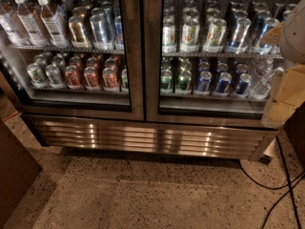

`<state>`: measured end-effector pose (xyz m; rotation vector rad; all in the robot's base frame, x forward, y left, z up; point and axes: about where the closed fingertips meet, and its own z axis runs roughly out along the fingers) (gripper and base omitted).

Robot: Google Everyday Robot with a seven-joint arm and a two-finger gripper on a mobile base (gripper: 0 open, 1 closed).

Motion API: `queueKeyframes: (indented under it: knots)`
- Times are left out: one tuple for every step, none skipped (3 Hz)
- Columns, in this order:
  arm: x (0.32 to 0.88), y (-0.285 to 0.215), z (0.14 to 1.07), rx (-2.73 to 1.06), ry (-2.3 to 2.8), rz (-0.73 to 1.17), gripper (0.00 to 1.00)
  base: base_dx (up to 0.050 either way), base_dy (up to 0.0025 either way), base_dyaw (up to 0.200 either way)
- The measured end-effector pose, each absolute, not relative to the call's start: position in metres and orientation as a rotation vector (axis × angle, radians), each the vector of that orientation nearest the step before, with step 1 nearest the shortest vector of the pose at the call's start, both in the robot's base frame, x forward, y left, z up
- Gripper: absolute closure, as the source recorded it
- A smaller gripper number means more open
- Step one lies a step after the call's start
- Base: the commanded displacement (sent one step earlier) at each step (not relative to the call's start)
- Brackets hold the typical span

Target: Open left fridge door

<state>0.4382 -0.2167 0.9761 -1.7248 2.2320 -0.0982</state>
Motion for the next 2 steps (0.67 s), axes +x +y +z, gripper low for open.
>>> queueKeyframes:
  knots:
    - [0.4382, -0.2166, 0.9761, -1.725, 2.232, -0.098, 0.00, 0.039, 0.00241, 0.122]
    - [0.4382, -0.2166, 0.9761, -1.725, 2.232, -0.098, 0.00, 0.046, 0.00012, -0.003]
